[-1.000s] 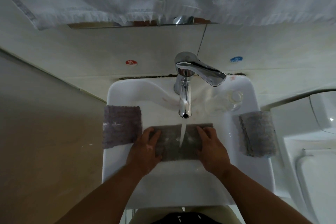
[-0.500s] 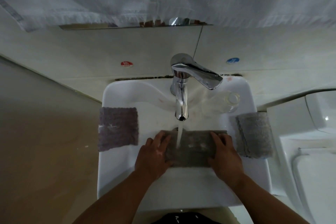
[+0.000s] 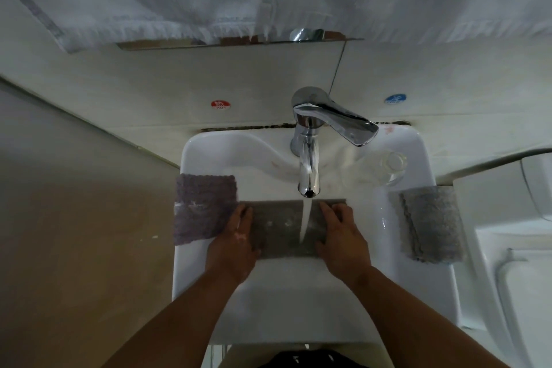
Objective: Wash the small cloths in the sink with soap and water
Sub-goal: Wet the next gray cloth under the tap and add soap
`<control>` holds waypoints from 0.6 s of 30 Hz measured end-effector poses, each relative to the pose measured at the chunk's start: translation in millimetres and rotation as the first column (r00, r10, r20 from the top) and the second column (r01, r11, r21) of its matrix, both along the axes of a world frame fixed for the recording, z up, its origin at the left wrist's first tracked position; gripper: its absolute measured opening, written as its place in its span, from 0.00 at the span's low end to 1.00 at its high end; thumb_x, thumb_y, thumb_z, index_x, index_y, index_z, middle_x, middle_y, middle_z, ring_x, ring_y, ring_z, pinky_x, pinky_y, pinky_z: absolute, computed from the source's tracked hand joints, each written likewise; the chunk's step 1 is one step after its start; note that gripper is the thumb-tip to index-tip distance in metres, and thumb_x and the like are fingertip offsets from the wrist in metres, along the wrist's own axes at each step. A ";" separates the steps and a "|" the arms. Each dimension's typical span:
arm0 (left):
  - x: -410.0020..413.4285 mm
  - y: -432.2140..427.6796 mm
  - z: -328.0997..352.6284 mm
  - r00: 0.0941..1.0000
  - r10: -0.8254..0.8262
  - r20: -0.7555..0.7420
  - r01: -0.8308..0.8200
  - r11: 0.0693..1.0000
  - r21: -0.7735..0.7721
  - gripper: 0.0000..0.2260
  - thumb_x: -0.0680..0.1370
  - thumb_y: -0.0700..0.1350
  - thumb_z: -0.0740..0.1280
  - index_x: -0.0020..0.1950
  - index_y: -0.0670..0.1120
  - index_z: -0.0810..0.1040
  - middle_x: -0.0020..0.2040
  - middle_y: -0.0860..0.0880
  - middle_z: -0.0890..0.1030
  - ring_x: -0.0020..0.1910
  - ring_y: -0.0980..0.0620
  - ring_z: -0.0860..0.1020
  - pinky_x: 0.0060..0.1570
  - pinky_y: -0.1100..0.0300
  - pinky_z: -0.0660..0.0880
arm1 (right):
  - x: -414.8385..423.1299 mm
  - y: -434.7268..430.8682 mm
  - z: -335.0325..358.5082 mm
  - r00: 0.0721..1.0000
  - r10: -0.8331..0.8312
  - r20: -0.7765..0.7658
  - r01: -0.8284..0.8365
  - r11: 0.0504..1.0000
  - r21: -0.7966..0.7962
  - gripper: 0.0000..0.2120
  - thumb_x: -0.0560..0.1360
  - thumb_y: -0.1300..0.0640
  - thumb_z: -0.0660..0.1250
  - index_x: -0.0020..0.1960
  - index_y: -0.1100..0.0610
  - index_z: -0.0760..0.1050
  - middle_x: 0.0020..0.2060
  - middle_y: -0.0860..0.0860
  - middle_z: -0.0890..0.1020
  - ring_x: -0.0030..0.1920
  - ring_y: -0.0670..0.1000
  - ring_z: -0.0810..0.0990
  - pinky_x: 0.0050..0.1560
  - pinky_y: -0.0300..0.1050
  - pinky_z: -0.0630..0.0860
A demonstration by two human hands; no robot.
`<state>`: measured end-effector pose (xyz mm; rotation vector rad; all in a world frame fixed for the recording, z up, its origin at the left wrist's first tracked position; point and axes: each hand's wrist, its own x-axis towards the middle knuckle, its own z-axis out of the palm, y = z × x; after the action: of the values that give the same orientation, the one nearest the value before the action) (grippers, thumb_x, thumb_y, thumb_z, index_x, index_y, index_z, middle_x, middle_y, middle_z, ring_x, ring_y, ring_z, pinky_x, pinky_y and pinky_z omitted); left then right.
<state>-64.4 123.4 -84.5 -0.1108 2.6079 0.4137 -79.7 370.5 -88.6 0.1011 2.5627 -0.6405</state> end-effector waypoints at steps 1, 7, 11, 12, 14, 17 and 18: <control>1.6 -1.1 0.2 1.000 0.010 -0.002 -0.010 1.000 -0.003 0.43 0.75 0.52 0.73 0.82 0.52 0.50 0.81 0.55 0.44 0.65 0.49 0.75 0.62 0.54 0.77 | 1.0 0.6 -0.2 1.000 0.011 0.002 -0.011 1.000 -0.002 0.43 0.72 0.50 0.74 0.80 0.46 0.54 0.72 0.48 0.56 0.64 0.52 0.74 0.60 0.52 0.80; 16.5 -5.6 -2.8 1.000 -0.012 -0.015 0.013 1.000 0.017 0.42 0.72 0.51 0.76 0.81 0.50 0.56 0.80 0.54 0.48 0.58 0.50 0.78 0.59 0.55 0.79 | 15.5 11.0 -2.7 0.996 0.092 -0.009 -0.092 0.996 0.000 0.42 0.71 0.47 0.73 0.79 0.45 0.55 0.71 0.46 0.57 0.61 0.51 0.76 0.57 0.49 0.81; 26.8 0.4 -2.9 0.998 -0.059 -0.028 0.060 0.997 0.044 0.42 0.74 0.57 0.73 0.81 0.50 0.54 0.81 0.54 0.48 0.61 0.53 0.77 0.58 0.57 0.79 | 26.8 21.3 -0.9 0.997 0.080 0.007 -0.080 0.997 0.002 0.43 0.71 0.47 0.73 0.79 0.45 0.55 0.72 0.46 0.57 0.60 0.50 0.76 0.56 0.47 0.81; 28.0 4.1 -2.3 0.997 -0.074 -0.028 0.076 0.996 0.056 0.42 0.74 0.57 0.72 0.81 0.50 0.54 0.81 0.54 0.47 0.62 0.53 0.76 0.58 0.57 0.79 | 28.8 25.1 -0.9 0.998 0.069 0.005 -0.069 0.998 0.009 0.43 0.70 0.47 0.74 0.79 0.45 0.56 0.72 0.46 0.58 0.60 0.50 0.76 0.55 0.46 0.81; 28.4 11.6 -1.9 0.995 -0.096 -0.023 0.097 0.992 0.075 0.43 0.73 0.57 0.72 0.81 0.51 0.53 0.81 0.55 0.45 0.63 0.53 0.75 0.59 0.56 0.79 | 32.0 33.9 -1.9 0.999 0.051 0.006 -0.051 0.998 0.026 0.43 0.69 0.47 0.75 0.78 0.45 0.57 0.71 0.46 0.59 0.58 0.49 0.76 0.52 0.45 0.82; 25.4 24.6 -2.2 0.992 -0.125 -0.024 0.126 0.988 0.092 0.43 0.74 0.58 0.72 0.82 0.51 0.51 0.81 0.56 0.43 0.65 0.53 0.74 0.61 0.57 0.77 | 34.5 49.1 -1.7 0.999 0.030 0.018 -0.031 0.998 0.052 0.43 0.69 0.47 0.75 0.78 0.44 0.57 0.70 0.45 0.58 0.56 0.49 0.77 0.50 0.47 0.83; 24.8 28.2 -1.7 0.991 -0.132 -0.028 0.134 0.987 0.090 0.43 0.74 0.57 0.71 0.82 0.51 0.50 0.81 0.56 0.43 0.66 0.53 0.74 0.63 0.57 0.76 | 34.5 53.1 -0.8 0.999 0.032 0.025 -0.034 0.998 0.056 0.43 0.69 0.47 0.75 0.78 0.44 0.57 0.70 0.45 0.59 0.55 0.49 0.78 0.50 0.48 0.83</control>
<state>-39.6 151.6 -86.2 0.0983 2.5938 0.4881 -45.2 423.7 -89.4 0.0847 2.5542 -0.5520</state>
